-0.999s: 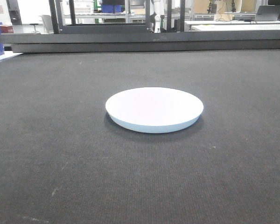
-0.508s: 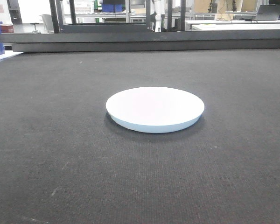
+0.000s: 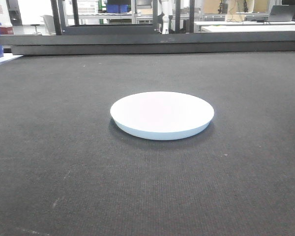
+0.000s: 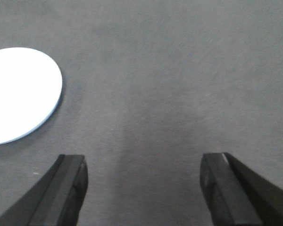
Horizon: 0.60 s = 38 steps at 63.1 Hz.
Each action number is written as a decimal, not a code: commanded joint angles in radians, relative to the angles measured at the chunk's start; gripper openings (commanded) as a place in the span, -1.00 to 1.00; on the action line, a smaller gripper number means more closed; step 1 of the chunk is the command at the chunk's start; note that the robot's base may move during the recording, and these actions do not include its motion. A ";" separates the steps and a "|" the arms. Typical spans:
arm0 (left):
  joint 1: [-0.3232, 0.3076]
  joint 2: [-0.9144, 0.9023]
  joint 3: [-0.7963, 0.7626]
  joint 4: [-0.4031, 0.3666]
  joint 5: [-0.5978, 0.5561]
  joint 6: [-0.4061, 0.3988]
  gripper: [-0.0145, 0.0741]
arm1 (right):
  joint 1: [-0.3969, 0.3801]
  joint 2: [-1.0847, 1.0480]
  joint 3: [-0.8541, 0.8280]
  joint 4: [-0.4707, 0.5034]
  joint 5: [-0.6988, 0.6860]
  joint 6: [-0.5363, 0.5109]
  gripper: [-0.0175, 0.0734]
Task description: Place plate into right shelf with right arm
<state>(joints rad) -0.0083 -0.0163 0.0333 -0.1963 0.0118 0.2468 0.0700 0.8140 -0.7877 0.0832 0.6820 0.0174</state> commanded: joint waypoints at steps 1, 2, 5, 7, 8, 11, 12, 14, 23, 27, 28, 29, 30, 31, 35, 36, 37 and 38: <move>0.000 -0.011 0.005 -0.002 -0.088 -0.002 -0.78 | 0.056 0.122 -0.137 -0.016 -0.005 0.074 0.68; 0.000 -0.011 0.005 -0.002 -0.088 -0.002 -0.78 | 0.069 0.141 -0.153 -0.019 0.003 0.084 0.67; 0.000 -0.011 0.005 -0.002 -0.088 -0.002 -0.78 | 0.115 0.196 -0.200 -0.037 0.028 0.120 0.66; 0.000 -0.011 0.005 -0.002 -0.088 -0.002 -0.78 | 0.148 0.241 -0.238 -0.057 0.046 0.155 0.66; 0.000 -0.011 0.005 -0.002 -0.088 -0.002 -0.78 | 0.160 0.259 -0.253 -0.065 0.052 0.170 0.66; 0.000 -0.011 0.005 -0.002 -0.088 -0.002 -0.78 | 0.199 0.322 -0.312 -0.096 0.081 0.222 0.66; 0.000 -0.011 0.005 -0.002 -0.088 -0.002 -0.78 | 0.215 0.349 -0.327 -0.110 0.086 0.244 0.66; 0.000 -0.011 0.005 -0.002 -0.088 -0.002 -0.78 | 0.244 0.400 -0.369 -0.141 0.103 0.287 0.66; 0.000 -0.011 0.005 -0.002 -0.088 -0.002 -0.78 | 0.326 0.561 -0.491 -0.224 0.133 0.424 0.66; 0.000 -0.011 0.005 -0.002 -0.088 -0.002 -0.78 | 0.355 0.615 -0.526 -0.238 0.134 0.460 0.66; 0.000 -0.011 0.005 -0.002 -0.088 -0.002 -0.78 | 0.360 0.628 -0.538 -0.239 0.134 0.466 0.66; 0.000 -0.011 0.005 -0.002 -0.088 -0.002 -0.78 | 0.366 0.647 -0.545 -0.239 0.134 0.474 0.66; 0.000 -0.011 0.005 -0.002 -0.088 -0.002 -0.78 | 0.373 0.659 -0.556 -0.239 0.133 0.477 0.66; 0.000 -0.011 0.005 -0.002 -0.088 -0.002 -0.78 | 0.380 0.678 -0.563 -0.239 0.133 0.482 0.66; 0.000 -0.011 0.005 -0.002 -0.088 -0.002 -0.78 | 0.398 0.739 -0.596 -0.242 0.129 0.483 0.66; 0.000 -0.011 0.005 -0.002 -0.088 -0.002 -0.78 | 0.401 0.751 -0.605 -0.243 0.131 0.483 0.66; 0.000 -0.011 0.005 -0.002 -0.088 -0.002 -0.78 | 0.402 0.768 -0.611 -0.243 0.132 0.483 0.66; 0.000 -0.011 0.005 -0.002 -0.088 -0.002 -0.78 | 0.403 0.780 -0.620 -0.244 0.134 0.483 0.66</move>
<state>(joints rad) -0.0083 -0.0163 0.0333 -0.1963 0.0118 0.2468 0.4606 1.5724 -1.3399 -0.1314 0.8491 0.4894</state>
